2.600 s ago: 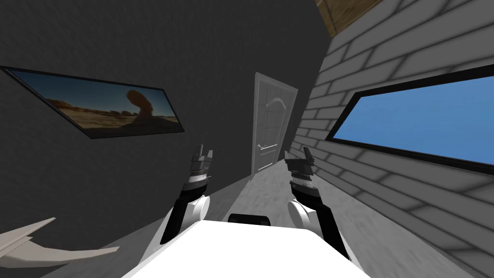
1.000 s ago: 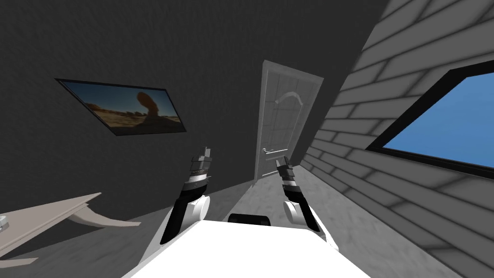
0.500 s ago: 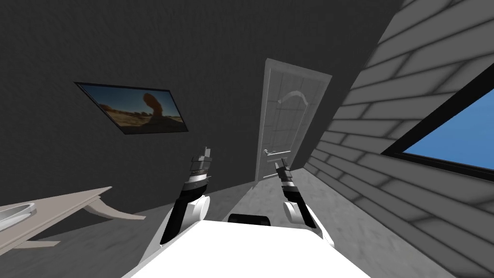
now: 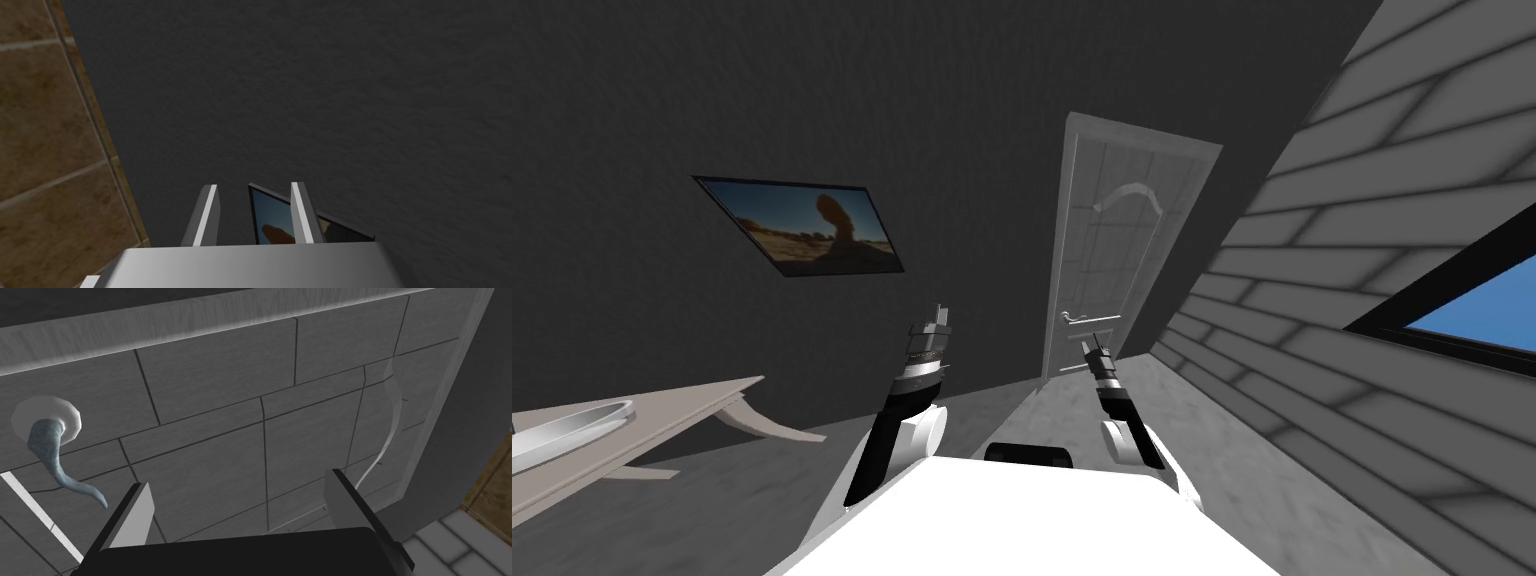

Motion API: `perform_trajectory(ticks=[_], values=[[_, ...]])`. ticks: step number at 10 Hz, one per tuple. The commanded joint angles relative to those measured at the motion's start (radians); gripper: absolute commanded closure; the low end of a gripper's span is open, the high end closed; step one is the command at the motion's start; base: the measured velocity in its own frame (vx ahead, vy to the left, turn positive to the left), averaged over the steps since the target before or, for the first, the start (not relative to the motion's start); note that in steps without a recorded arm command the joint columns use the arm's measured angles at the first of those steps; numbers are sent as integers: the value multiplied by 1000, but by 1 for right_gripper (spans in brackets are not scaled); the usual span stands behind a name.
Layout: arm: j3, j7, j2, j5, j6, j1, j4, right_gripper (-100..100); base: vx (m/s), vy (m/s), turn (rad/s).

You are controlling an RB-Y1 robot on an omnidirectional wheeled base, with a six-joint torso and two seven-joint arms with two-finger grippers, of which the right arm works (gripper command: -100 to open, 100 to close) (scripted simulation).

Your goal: Pull the door open

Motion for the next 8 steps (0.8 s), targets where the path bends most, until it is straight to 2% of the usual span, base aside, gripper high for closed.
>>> perform_trajectory(ticks=[1,2,3,4,5,6,7,8], values=[[-1,1,-12,3,-9,-21,50,-100,40,-52,96],[-1,1,-12,3,-9,-21,65,-100,38,-46,74],[-1,1,-26,4,-18,-35,98,-100,49,-57,120],[-1,1,-26,4,-18,-35,115,-100,39,-48,63],[-2,1,-39,6,-27,-49,152,-100,37,-54,112],[-2,1,-39,6,-27,-49,164,-100,31,-49,65],[-3,0,-52,7,-36,-63,205,-100,37,-45,118],[-3,0,-52,7,-36,-63,212,-100,34,-45,48]])
